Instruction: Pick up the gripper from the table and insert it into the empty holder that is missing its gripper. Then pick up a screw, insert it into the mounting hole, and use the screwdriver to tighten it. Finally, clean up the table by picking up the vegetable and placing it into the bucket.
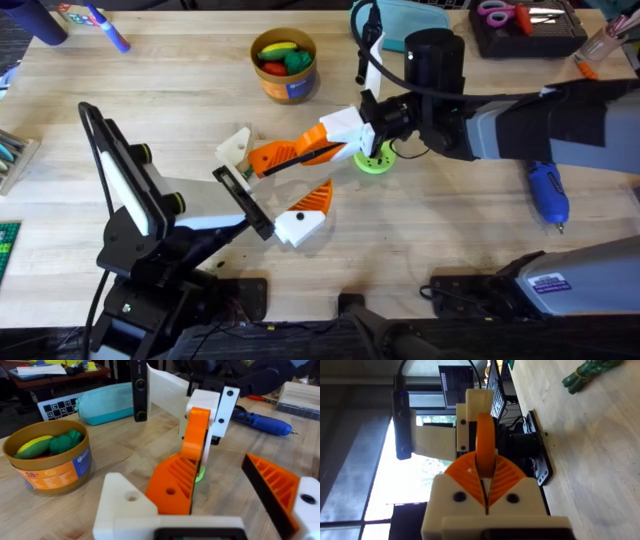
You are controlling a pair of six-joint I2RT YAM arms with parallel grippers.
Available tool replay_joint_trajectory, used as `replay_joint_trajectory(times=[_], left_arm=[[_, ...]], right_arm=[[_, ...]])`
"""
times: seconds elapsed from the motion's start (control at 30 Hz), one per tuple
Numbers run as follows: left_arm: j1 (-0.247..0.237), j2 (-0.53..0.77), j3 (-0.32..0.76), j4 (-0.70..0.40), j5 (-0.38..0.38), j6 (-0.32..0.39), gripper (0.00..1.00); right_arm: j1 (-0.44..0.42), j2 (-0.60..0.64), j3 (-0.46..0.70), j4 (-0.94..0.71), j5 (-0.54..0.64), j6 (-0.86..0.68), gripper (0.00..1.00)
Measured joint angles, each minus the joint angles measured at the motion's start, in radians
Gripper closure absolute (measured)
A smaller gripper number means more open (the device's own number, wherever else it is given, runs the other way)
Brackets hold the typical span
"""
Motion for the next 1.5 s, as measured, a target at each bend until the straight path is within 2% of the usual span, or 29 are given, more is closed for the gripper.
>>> replay_joint_trajectory(times=[0.2,0.37,0.47,0.63,0.7,0.9,1.23,1.5], left_arm=[[0.003,0.0,0.0,0.001,-0.006,-0.001,0.008],[0.003,0.0,0.0,0.001,-0.005,-0.001,0.008],[0.003,0.0,0.0,0.001,-0.005,0.0,0.008],[0.003,0.0,0.0,0.001,-0.001,-0.008,0.008],[0.003,0.0,0.0,0.001,0.026,-0.044,0.008],[0.003,0.0,0.0,0.0,0.07,-0.082,0.008],[0.003,0.0,0.0,0.0,0.084,-0.088,0.008],[0.003,0.0,0.0,-0.005,0.145,-0.087,0.008]], right_arm=[[-0.018,0.001,0.0,0.009,0.002,0.009,0.991],[-0.104,0.001,0.0,0.005,-0.008,0.031,0.992],[-0.126,0.001,0.0,0.005,-0.02,0.047,0.992],[-0.092,0.001,0.0,0.005,-0.042,0.061,0.992],[-0.055,0.001,0.0,0.007,-0.051,0.061,0.991],[-0.041,0.001,0.0,0.007,-0.054,0.061,0.992],[-0.041,0.001,0.0,0.006,-0.049,0.061,0.992],[-0.032,0.001,0.0,0.005,-0.012,0.061,0.992]])
